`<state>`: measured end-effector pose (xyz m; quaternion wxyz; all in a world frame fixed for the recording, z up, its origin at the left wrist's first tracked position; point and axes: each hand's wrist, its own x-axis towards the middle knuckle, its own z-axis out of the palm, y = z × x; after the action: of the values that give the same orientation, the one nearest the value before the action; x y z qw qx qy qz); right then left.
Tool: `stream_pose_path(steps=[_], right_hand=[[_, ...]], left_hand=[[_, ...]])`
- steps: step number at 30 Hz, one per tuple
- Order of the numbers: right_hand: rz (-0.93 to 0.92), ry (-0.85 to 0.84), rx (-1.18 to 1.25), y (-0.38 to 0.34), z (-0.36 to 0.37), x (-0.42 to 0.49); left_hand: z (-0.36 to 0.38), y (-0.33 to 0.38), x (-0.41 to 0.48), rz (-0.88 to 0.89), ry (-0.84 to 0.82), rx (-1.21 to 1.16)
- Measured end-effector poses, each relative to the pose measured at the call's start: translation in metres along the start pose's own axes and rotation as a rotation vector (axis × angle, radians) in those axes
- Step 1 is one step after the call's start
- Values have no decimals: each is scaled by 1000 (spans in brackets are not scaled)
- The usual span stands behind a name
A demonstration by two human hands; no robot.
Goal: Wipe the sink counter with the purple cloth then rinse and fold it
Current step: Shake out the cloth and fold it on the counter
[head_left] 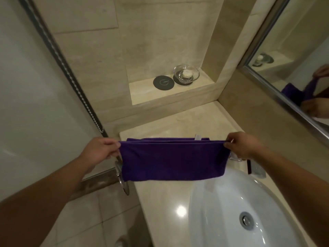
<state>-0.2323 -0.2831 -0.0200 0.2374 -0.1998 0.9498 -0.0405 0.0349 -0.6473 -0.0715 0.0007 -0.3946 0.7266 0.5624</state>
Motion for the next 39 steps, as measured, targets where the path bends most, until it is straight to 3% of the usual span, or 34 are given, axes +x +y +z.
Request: stream_pose_path(steps=[5,9,12,15,17,19,22,27,30,32,35,37,39], right_hand=[[90,21,-131,-12,23,52],[164,5,-67,-14,45,80],[185,106,-17,-15,61,84],[22,393,-26,-27,78,65],[-237,517,-26,-48,98,41],[-435,403,-63,-71,128,22],[-380,108,-165,-77,164,16],[-244,160,-243,-29,161,28],[-143,145,-257,-18,159,25],[-107,147,-222,-25,159,23],[-142,206,-134,-58,152,21],[-289,235,-113,-94,146,23],[-467,213,-84,-140,141,27]], left_hand=[[26,-13,65,-50,123,84],[36,-32,91,-49,156,239],[44,-28,85,-17,277,364],[59,-22,61,287,437,552],[84,-24,42,571,319,674],[121,-28,28,694,142,804],[159,-47,23,625,-36,1037],[143,-77,31,549,83,1089],[123,-83,29,391,146,1062],[108,-89,22,223,200,962],[89,-93,11,-166,314,280],[81,-88,2,-410,252,-168],[76,-82,-6,-453,250,-359]])
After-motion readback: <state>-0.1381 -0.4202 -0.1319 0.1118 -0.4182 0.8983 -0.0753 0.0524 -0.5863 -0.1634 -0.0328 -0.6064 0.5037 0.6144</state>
